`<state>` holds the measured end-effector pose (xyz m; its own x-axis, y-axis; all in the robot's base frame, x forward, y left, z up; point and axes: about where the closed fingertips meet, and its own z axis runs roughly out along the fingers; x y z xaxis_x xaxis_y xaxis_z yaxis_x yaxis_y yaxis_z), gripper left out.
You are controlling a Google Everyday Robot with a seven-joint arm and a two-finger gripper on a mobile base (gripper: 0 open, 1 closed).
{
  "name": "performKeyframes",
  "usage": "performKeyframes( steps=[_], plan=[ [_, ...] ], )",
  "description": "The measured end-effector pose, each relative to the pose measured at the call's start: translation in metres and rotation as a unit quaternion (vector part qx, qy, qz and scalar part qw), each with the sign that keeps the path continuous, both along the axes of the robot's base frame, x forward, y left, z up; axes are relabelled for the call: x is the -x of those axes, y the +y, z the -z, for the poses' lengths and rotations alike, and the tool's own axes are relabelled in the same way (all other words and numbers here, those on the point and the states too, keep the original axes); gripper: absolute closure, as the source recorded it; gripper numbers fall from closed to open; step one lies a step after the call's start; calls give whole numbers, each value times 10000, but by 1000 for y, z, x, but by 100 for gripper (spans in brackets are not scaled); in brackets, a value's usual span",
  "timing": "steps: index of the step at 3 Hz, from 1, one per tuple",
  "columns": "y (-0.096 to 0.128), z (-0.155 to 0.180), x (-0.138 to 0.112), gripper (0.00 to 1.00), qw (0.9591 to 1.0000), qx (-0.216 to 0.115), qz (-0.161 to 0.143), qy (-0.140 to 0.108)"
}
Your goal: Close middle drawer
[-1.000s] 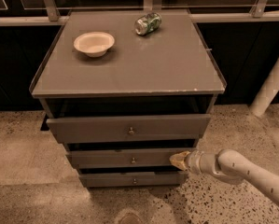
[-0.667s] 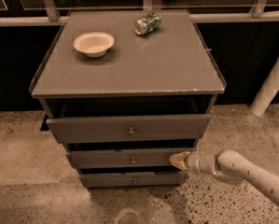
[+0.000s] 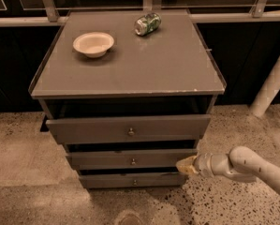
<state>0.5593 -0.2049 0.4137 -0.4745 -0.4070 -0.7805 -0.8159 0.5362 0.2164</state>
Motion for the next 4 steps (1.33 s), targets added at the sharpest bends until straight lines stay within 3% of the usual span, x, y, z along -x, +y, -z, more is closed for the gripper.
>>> performKeyframes(
  steps=[1, 2, 4],
  plan=[
    [-22, -27, 47, 100, 9994, -138, 23, 303],
    [-25, -27, 54, 81, 9994, -136, 45, 328],
    [-25, -27, 54, 35, 9994, -136, 45, 328]
  ],
)
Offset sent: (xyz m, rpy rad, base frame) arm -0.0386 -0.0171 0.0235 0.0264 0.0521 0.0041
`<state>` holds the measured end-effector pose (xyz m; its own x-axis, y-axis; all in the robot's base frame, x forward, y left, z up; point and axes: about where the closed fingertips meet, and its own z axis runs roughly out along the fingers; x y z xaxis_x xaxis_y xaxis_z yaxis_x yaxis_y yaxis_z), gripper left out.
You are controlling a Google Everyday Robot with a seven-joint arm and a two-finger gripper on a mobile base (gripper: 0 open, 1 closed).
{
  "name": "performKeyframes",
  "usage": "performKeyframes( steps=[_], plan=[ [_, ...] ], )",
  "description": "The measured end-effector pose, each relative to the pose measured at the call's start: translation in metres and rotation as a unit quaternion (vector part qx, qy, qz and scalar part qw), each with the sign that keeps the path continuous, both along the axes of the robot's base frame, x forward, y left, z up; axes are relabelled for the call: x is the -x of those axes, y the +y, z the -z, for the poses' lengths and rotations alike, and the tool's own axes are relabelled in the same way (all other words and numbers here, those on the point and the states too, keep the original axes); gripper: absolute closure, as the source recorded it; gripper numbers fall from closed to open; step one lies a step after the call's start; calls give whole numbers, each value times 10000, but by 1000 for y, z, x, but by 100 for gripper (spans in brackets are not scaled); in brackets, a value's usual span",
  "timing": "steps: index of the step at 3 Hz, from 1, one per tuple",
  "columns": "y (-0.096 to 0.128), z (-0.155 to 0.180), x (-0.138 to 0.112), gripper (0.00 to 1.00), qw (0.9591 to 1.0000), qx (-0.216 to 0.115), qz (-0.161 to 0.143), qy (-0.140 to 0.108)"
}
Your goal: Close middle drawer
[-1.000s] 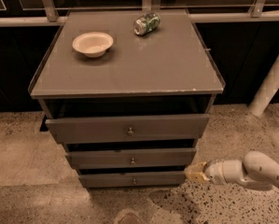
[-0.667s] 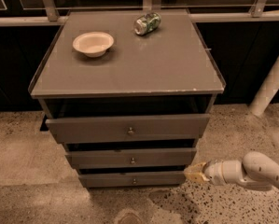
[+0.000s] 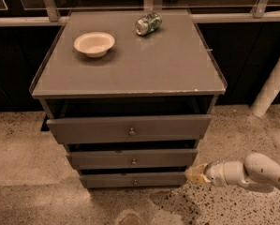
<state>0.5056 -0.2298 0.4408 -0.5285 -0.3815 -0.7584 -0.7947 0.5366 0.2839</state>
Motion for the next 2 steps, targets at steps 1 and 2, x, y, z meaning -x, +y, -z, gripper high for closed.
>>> performKeyframes(
  steps=[1, 2],
  plan=[
    [0, 0, 0, 12, 10000, 0, 0, 0],
    [0, 0, 0, 0, 10000, 0, -1, 0]
  ],
)
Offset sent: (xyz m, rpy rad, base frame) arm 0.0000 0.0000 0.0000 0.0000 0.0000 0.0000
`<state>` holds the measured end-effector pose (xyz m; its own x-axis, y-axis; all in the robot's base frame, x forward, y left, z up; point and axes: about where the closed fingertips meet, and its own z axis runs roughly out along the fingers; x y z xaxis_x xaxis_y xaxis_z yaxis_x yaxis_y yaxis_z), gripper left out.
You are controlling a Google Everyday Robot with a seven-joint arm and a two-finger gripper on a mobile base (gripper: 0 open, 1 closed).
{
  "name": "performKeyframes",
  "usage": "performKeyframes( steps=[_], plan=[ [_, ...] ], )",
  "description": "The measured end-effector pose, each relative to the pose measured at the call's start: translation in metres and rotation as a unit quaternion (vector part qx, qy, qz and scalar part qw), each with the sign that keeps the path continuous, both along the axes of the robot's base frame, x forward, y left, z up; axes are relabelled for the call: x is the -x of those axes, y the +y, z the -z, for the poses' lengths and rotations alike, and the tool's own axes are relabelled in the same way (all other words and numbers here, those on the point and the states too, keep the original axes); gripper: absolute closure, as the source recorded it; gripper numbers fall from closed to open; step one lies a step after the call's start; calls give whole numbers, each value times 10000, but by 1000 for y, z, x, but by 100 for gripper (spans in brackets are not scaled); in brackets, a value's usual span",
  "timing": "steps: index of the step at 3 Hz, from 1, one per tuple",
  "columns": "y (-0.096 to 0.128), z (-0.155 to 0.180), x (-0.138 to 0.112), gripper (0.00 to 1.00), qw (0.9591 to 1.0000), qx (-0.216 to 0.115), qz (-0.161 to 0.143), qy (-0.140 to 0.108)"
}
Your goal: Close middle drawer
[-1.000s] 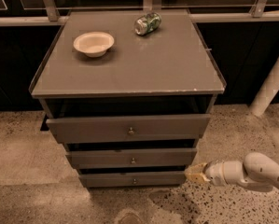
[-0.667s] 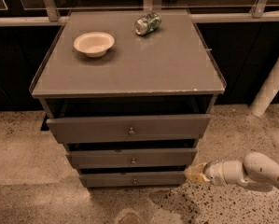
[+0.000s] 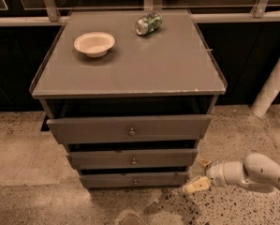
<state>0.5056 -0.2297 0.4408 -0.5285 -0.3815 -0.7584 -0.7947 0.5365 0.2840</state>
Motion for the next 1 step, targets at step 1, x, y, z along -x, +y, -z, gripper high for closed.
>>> performKeyframes(
  steps=[1],
  plan=[
    [0, 0, 0, 0, 10000, 0, 0, 0]
  ],
)
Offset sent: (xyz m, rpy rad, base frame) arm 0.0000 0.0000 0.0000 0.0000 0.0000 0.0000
